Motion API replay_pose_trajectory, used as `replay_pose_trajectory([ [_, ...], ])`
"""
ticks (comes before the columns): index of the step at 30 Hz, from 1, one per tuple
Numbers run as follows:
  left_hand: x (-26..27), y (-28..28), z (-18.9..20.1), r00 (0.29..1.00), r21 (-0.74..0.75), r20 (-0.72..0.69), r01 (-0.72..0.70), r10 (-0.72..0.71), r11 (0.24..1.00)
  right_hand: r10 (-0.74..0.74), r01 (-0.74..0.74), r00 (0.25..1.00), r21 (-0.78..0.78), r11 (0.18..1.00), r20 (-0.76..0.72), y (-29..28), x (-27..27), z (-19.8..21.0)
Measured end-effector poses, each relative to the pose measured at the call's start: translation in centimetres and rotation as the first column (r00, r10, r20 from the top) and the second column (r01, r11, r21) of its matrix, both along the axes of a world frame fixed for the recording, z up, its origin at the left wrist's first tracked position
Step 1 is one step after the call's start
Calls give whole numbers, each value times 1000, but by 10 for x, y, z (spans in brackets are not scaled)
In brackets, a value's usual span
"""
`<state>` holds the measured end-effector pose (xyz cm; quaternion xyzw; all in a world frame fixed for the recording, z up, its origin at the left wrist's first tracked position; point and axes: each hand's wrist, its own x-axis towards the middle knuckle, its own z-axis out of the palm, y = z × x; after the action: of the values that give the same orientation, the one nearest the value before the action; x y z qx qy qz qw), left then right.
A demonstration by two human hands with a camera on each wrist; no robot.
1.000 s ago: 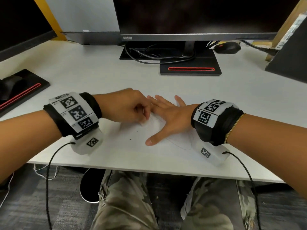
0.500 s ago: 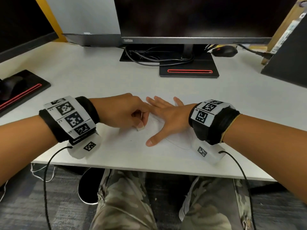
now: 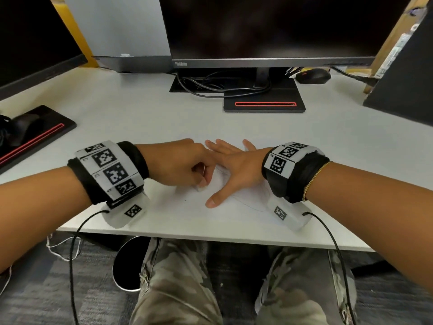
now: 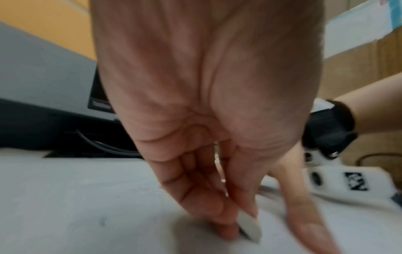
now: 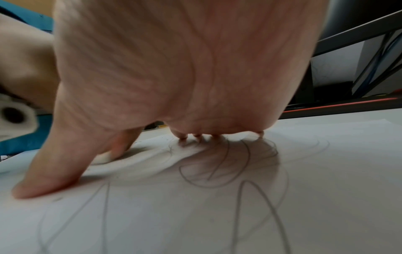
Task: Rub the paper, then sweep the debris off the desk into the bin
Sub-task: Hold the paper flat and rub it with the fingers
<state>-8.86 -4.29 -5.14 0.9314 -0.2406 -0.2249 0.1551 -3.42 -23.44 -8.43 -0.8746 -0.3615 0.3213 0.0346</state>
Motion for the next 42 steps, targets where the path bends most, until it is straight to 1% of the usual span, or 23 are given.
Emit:
replay_pose_trajectory([
  [2, 1, 2, -1, 998, -14, 41, -39, 40, 999, -5, 5, 1000, 6, 1000, 4, -1, 0, 0],
  [3, -1, 0, -2, 999, -12, 41, -32, 33, 999, -6, 6, 1000, 2, 1000, 6, -1, -1, 0],
  [6, -6, -3, -1, 1000, 40, -15, 16, -16, 999, 2, -2, 1000, -9, 1000, 18, -1, -2, 0],
  [7, -4, -1, -1, 1000, 41, -6, -8, 8, 999, 6, -5, 1000, -6, 1000, 17, 0, -2, -1],
  [9, 0, 3, -1, 996, 16, 61, -73, 72, 997, 5, -5, 1000, 9, 1000, 11, 0, -1, 0],
  [10, -1, 2, -2, 994, 12, 73, -79, 78, 997, 4, -4, 1000, 13, 1000, 12, -1, -1, -1],
  [11, -3, -1, -2, 997, 23, 63, -54, 53, 998, 2, -3, 1000, 12, 1000, 17, -1, -1, -2],
  [13, -10, -5, 0, 1000, 57, -10, 22, -21, 998, 6, -6, 1000, -5, 1000, 22, -1, -3, -3],
  [14, -11, -4, 3, 999, 57, -31, 27, -26, 998, 18, -18, 1000, -14, 1000, 24, 1, -4, 0],
  [16, -2, 4, 4, 998, 8, 44, -49, 49, 999, 62, -62, 998, -43, 997, 12, 4, -2, 15],
  [18, 5, 11, 2, 975, -47, 133, -172, 177, 984, 106, -105, 994, -95, 990, 8, 5, 3, 34],
  [19, 4, 13, 0, 966, -58, 142, -208, 214, 977, 108, -104, 994, -128, 986, 29, 4, 5, 41],
  [21, -3, 13, -3, 975, -45, 106, -193, 197, 980, 82, -68, 993, -161, 985, 85, 0, 10, 46],
  [24, -9, 10, -1, 991, -27, 48, -125, 126, 992, 20, -16, 998, -75, 997, 61, -11, 9, 33],
  [25, -4, 9, 0, 989, -38, 57, -138, 140, 990, 15, -13, 999, -42, 999, 46, -14, 8, 26],
  [29, 21, 1, -3, 953, -147, 128, -256, 275, 955, 44, -45, 999, 25, 999, 11, -21, 1, -2],
  [31, 21, -8, -8, 965, -166, 67, -240, 254, 956, 24, -24, 1000, 53, 998, 5, -22, 0, -10],
  [33, 17, -15, -8, 983, -148, -35, -184, 181, 972, 2, -3, 1000, 66, 998, 5, -22, -2, -13],
  [34, 18, -16, -7, 985, -132, -53, -170, 164, 977, -2, 1, 1000, 68, 998, 10, -22, -1, -13],
  [38, 29, -15, -7, 961, -154, 81, -249, 263, 956, -3, 2, 1000, 54, 999, 14, -20, -1, -13],
  [39, 28, -18, -9, 964, -162, 80, -240, 255, 957, -8, 7, 1000, 52, 999, 12, -20, 0, -13],
  [41, 23, -23, -9, 978, -142, 25, -200, 205, 970, -15, 15, 1000, 51, 999, 10, -19, 0, -12],
  [42, 24, -23, -7, 979, -127, -2, -203, 204, 971, -16, 15, 1000, 49, 999, 10, -19, 0, -12],
])
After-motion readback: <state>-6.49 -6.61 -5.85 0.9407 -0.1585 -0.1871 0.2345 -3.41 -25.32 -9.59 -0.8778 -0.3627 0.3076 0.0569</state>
